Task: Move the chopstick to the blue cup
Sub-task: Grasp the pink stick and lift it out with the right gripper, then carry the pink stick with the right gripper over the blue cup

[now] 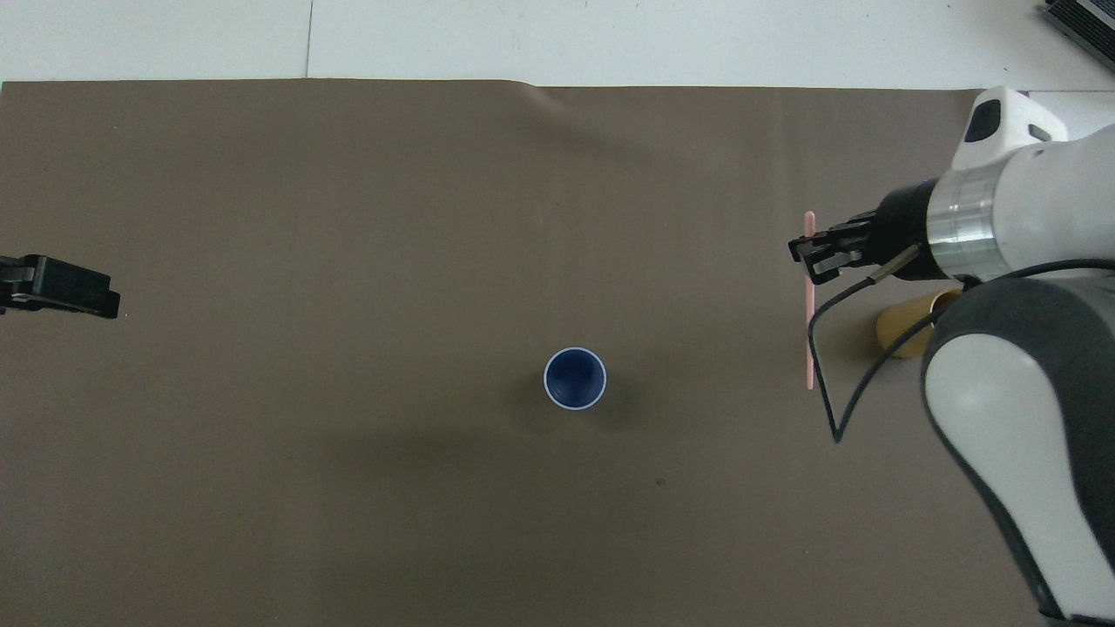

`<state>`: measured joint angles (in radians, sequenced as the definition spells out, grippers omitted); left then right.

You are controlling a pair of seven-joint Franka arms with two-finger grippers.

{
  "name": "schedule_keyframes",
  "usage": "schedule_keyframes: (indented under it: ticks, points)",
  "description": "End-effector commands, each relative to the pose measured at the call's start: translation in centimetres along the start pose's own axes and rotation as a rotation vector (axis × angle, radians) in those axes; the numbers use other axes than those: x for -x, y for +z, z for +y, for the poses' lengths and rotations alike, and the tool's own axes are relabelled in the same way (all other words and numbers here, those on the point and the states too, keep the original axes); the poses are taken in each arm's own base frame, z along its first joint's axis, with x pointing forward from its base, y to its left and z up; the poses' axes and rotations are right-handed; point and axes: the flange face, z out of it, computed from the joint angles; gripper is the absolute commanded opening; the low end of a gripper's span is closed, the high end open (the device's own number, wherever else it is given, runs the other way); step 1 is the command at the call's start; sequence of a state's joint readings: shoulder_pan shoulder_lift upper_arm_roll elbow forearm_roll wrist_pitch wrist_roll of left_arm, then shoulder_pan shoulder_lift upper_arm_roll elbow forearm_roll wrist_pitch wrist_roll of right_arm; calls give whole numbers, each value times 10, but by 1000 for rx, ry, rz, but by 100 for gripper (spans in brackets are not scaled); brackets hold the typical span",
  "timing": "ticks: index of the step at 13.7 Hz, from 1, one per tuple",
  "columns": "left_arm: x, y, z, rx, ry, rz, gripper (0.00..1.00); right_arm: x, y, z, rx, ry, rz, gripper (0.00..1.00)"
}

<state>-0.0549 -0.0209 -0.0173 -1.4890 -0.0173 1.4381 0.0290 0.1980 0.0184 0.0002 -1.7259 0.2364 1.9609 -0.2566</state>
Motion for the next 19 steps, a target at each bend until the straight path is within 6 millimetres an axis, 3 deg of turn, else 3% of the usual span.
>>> schedule_keyframes:
  ticks: [1,3,7,9,13,16,19]
  points:
    - [1,-4,-4,-11,6,-9,100,-8,2,-24,26,143,14,0]
    - [1,-4,-4,-11,6,-9,100,-13,10,-51,16,216,27,0]
    - [0,-3,-4,-11,6,-10,100,-28,64,-118,67,354,138,0]
    - [0,-3,-4,-11,6,-10,100,-28,79,-143,97,398,157,0]
    - [0,-3,-4,-11,6,-10,100,-28,87,-147,115,391,166,0]
    - [1,-4,-4,-11,6,-9,100,-17,110,-146,135,348,205,0]
    - [1,-4,-4,-11,6,-9,100,-15,112,-149,133,343,204,0]
